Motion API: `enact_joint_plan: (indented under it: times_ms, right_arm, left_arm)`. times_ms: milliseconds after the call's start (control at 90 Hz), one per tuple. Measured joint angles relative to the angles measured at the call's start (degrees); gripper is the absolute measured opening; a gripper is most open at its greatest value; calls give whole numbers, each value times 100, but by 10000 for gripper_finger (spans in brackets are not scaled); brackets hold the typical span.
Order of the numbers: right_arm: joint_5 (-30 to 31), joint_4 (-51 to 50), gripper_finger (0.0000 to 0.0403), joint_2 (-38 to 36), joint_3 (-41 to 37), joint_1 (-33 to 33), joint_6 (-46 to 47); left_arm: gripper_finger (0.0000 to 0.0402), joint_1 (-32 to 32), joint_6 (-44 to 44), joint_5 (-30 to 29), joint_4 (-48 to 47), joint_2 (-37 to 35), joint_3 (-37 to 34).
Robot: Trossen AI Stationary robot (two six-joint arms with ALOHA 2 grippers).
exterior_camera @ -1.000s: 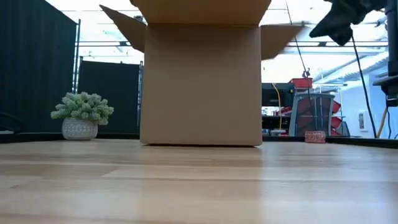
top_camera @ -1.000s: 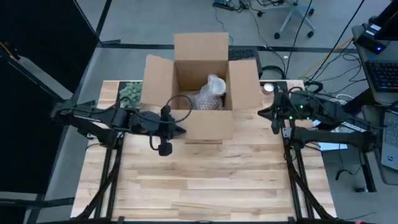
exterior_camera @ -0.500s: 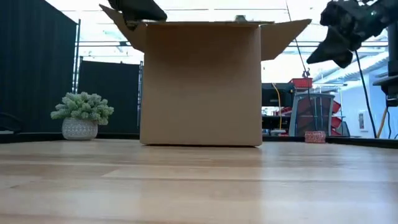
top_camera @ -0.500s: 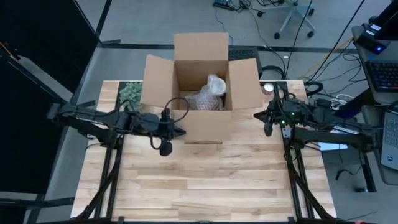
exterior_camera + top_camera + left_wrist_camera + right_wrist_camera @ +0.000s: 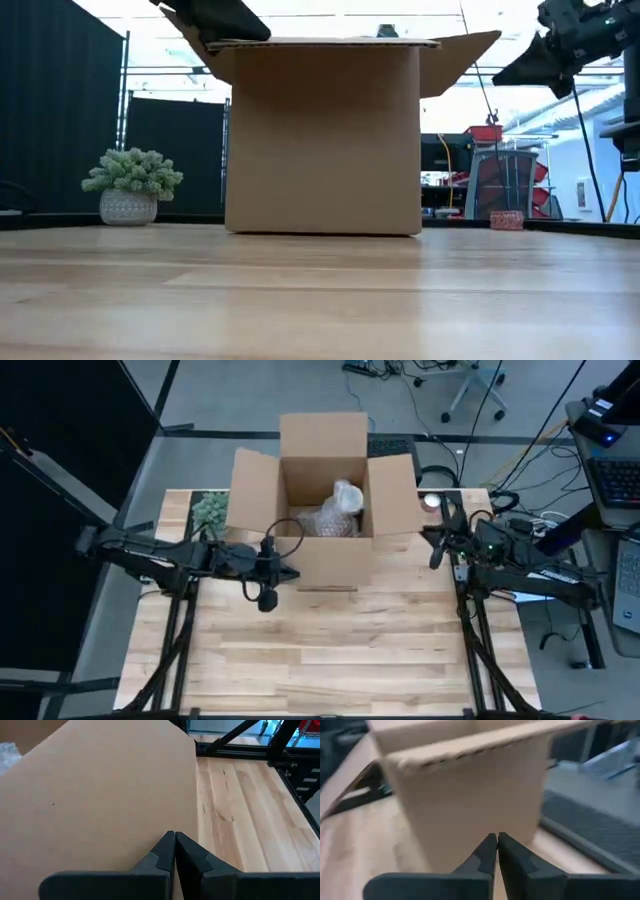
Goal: Wrap mug
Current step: Return to Home Position
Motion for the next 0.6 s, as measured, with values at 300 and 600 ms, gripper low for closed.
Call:
enact_joint_plan:
  times_ms: [300,600]
  right_arm:
    - [618,95,4,-1066,-520,0,43]
    - [159,1010,4,-1537,-962,7,-43]
  left_arm:
    - [0,-4,-24,-2,82,2,0]
    - [0,-4,11,-12,106,2,0]
